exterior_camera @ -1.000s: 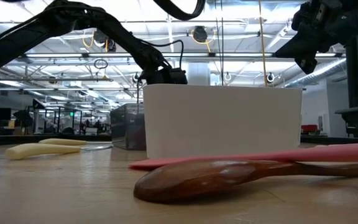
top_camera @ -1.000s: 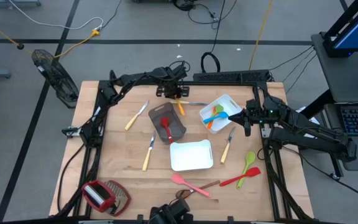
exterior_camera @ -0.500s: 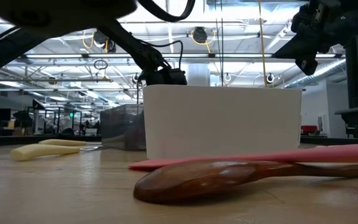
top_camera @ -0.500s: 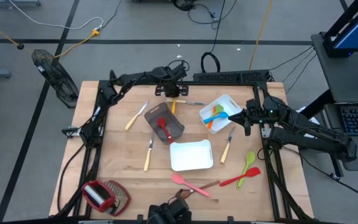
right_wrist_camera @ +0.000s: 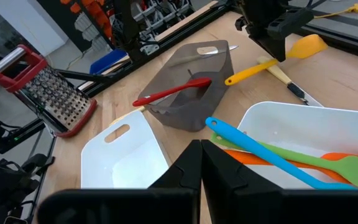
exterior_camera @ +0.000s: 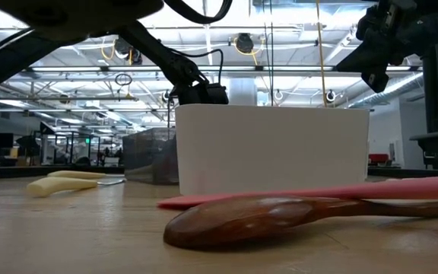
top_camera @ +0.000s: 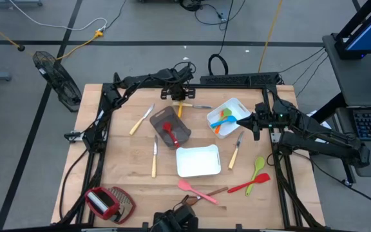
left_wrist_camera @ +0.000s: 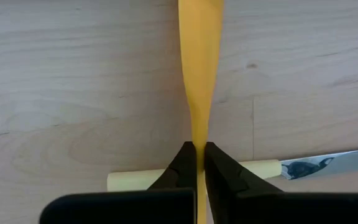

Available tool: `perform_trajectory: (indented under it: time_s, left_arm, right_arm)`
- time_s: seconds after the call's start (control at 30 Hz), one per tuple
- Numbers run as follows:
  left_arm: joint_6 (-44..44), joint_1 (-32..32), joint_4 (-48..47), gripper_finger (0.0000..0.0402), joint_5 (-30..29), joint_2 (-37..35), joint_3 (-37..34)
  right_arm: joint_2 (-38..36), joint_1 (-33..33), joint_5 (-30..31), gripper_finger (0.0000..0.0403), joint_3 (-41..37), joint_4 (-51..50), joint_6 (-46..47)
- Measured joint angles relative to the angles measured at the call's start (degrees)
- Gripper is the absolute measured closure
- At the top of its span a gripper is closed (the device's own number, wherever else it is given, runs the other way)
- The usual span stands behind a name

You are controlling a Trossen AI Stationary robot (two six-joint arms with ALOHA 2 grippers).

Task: Pick & Place Kitchen Items
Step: Put the yellow spatula into the top white bin

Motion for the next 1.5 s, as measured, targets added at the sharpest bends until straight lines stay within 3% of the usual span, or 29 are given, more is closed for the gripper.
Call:
perform_trajectory:
  time_s: [0.97, 1.37, 1.5]
  left_arm:
    - [1.80, -0.17, 3.57, 0.0400, 3.42, -1.73, -0.14]
    - [3.47, -2.63, 5.83, 0.0400, 7.27, -2.19, -0.09]
    - [2.92, -3.83, 9.62, 0.0400, 10.92, -2.19, -0.09]
  right_arm:
    - [0.01, 0.01, 0.11, 0.0403, 0.00, -0.02, 0.13]
    - [-0.01, 0.01, 0.22, 0.0403, 0.00, -0.02, 0.02]
    - [-0.01, 0.01, 0.22, 0.0403, 0.00, -0.02, 0.00]
